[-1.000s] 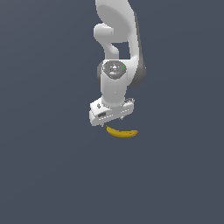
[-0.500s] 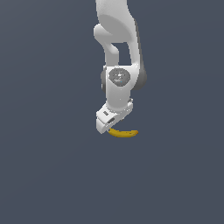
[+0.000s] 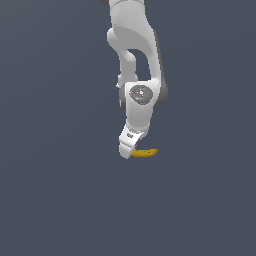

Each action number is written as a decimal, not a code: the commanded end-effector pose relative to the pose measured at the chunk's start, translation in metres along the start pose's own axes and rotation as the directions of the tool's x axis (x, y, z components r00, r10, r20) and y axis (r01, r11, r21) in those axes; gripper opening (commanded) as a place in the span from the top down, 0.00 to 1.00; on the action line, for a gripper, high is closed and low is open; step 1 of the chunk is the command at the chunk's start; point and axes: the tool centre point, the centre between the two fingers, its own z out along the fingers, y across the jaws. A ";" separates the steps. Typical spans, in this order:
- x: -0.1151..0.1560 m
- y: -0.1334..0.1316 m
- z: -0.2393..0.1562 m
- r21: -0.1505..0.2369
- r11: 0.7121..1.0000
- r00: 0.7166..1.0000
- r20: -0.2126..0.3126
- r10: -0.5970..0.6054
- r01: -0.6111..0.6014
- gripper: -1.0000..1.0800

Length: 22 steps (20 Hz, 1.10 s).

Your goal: Pick up the object and move it to a goal position.

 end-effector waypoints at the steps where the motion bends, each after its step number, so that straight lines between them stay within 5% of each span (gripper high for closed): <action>1: 0.004 -0.003 0.005 -0.001 0.997 0.997 -0.005 -0.072 0.072 0.04; 11: 0.012 -0.011 0.019 -0.003 0.969 0.969 -0.017 -0.245 0.245 0.04; 22: 0.014 -0.012 0.026 -0.004 0.963 0.963 -0.019 -0.269 0.269 0.04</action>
